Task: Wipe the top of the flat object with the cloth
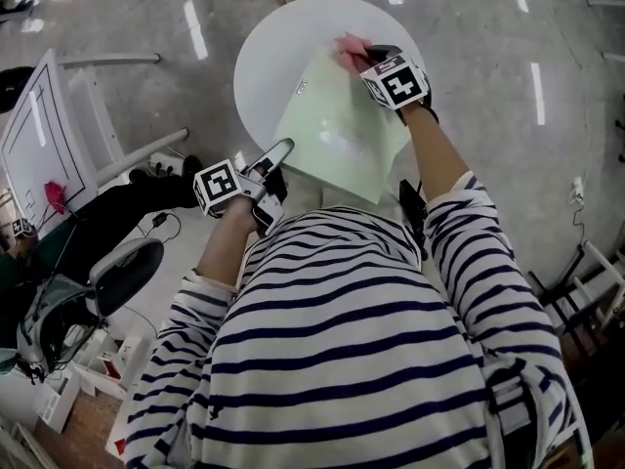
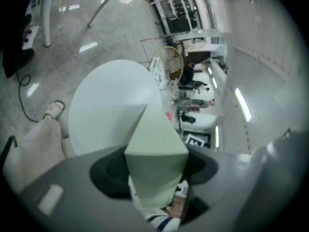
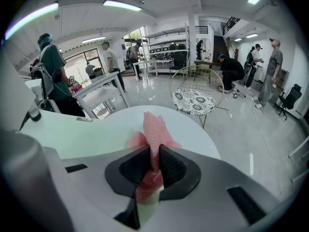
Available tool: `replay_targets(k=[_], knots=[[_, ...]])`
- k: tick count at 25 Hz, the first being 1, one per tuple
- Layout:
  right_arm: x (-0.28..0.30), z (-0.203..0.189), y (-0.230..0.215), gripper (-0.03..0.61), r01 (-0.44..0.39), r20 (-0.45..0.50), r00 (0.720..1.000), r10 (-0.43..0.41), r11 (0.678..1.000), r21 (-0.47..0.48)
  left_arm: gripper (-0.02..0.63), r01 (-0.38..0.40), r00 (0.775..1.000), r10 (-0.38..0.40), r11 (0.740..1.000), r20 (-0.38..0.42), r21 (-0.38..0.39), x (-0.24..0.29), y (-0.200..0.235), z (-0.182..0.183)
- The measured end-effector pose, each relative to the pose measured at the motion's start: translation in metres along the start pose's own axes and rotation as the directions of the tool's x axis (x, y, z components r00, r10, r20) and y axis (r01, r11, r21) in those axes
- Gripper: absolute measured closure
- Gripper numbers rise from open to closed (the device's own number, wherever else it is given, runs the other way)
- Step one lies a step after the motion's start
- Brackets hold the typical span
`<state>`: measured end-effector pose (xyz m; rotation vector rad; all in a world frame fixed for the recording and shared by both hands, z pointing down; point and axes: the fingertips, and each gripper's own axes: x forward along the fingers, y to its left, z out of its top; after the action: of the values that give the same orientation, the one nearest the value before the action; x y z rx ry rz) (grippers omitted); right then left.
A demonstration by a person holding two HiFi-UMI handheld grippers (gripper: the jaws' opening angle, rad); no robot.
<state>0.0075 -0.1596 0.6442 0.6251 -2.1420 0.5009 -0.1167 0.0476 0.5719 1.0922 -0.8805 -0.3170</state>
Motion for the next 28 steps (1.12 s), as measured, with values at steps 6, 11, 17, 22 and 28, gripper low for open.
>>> replay_targets(k=[6,11,17,22,28], knots=[[-0.019,-0.002,0.026,0.529,-0.034,0.024,0.999,0.035,0.999,-0.006,0.328,-0.003,1.0,0.003,1.0,-0.002,-0.011,-0.002,-0.002,-0.002],[-0.036,0.0,0.058,0.531,-0.052,0.038,0.998,0.054,0.997,-0.049,0.328,0.017,1.0,-0.017,1.0,-0.01,0.007,-0.008,-0.002,-0.005],[-0.043,0.004,0.086,0.529,-0.102,0.042,0.993,0.106,0.991,-0.09,0.328,0.0,1.0,0.0,1.0,-0.008,-0.004,-0.005,-0.002,-0.001],[-0.049,0.007,0.096,0.531,-0.14,0.052,0.988,0.145,0.986,-0.088,0.328,-0.005,1.0,0.005,1.0,-0.009,-0.009,0.004,-0.005,0.002],[-0.071,0.005,0.132,0.531,-0.172,0.079,0.98,0.18,0.98,-0.1,0.328,0.009,1.0,-0.009,1.0,-0.011,-0.003,-0.011,-0.002,-0.009]])
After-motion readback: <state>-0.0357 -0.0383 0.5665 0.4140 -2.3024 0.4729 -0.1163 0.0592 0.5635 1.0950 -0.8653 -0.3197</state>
